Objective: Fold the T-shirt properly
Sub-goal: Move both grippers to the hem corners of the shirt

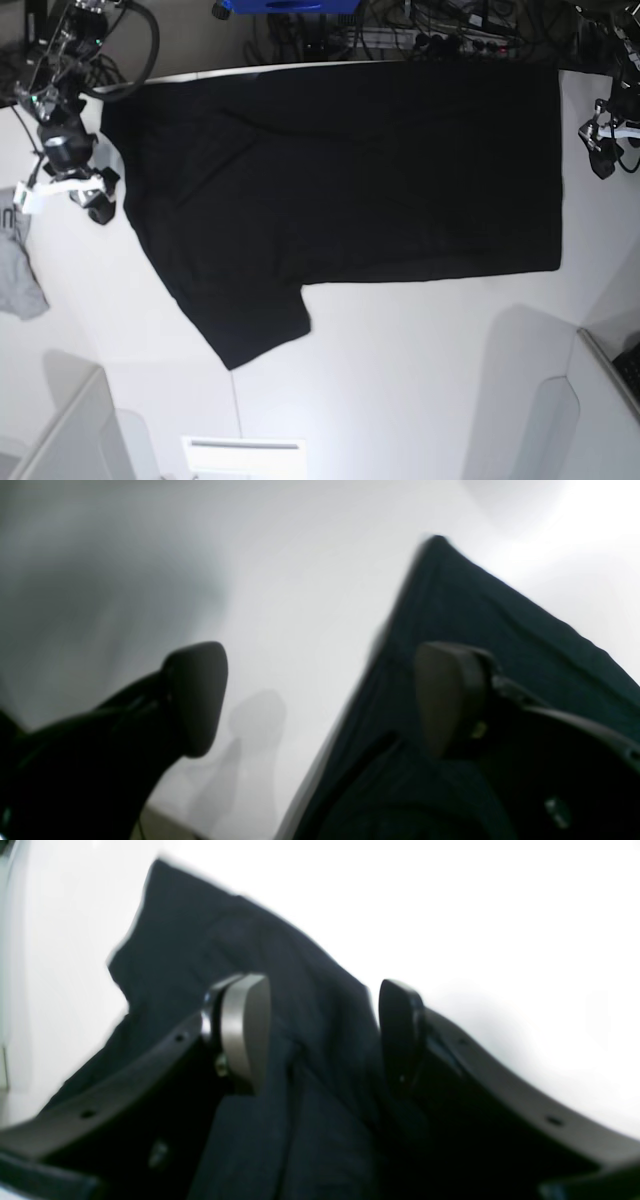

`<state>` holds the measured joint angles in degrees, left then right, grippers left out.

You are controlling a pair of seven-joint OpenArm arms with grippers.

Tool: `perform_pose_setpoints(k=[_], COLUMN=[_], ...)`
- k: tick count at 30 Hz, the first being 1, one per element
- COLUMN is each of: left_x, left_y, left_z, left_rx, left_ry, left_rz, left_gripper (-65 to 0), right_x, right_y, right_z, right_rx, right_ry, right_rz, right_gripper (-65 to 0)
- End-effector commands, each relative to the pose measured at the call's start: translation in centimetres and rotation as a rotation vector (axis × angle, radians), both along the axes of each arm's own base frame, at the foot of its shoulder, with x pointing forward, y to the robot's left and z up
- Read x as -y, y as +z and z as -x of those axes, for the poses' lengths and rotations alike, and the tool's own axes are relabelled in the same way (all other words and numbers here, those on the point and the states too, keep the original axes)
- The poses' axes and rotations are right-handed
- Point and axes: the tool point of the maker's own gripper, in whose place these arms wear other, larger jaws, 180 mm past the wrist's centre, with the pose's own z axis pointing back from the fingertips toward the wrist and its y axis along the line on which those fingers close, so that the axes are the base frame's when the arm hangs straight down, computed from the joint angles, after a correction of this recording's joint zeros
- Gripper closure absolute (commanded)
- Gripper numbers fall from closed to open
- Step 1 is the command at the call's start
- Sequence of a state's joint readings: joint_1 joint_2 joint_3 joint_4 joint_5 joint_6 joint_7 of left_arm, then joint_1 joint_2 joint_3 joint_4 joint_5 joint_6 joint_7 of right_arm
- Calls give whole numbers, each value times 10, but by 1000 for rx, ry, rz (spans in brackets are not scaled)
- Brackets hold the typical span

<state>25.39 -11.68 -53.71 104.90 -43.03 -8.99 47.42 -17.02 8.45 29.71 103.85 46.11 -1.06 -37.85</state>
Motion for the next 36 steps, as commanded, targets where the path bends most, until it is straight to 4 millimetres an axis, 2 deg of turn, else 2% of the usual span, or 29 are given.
perform_pose_setpoints(k=[1, 7, 8, 9, 13, 18, 27, 32, 36], left_x=[-2, 5, 9, 10, 16, 14, 7, 2, -6], left_y=[15, 12, 9, 5, -13, -24, -17, -16, -20], left_z=[-13, -44, -51, -57, -70, -75, -77, -76, -70], left_rx=[45, 70, 62, 49, 4, -23, -22, -35, -98], left_ry=[-19, -65, -90, -111, -153, -163, -166, -164, -162], left_rz=[-30, -2, 3, 6, 39, 54, 31, 5, -77], left_gripper=[-485, -89, -30, 0, 0, 0, 0, 0, 0], right_x=[6, -5, -7, -10, -20, -29, -59, -67, -68], right_y=[11, 2, 0, -2, -6, -15, -18, -26, -33], right_z=[-12, -55, -63, -70, -102, -141, -209, -233, -244], right_rx=[38, 27, 23, 18, 3, -45, -72, -100, -119], right_ry=[6, 69, 83, 98, 146, 192, 280, 297, 315], right_rz=[24, -11, -13, -16, -26, -36, 49, 123, 181], right_gripper=[-327, -327, -327, -327, -327, -336, -396, -398, -398])
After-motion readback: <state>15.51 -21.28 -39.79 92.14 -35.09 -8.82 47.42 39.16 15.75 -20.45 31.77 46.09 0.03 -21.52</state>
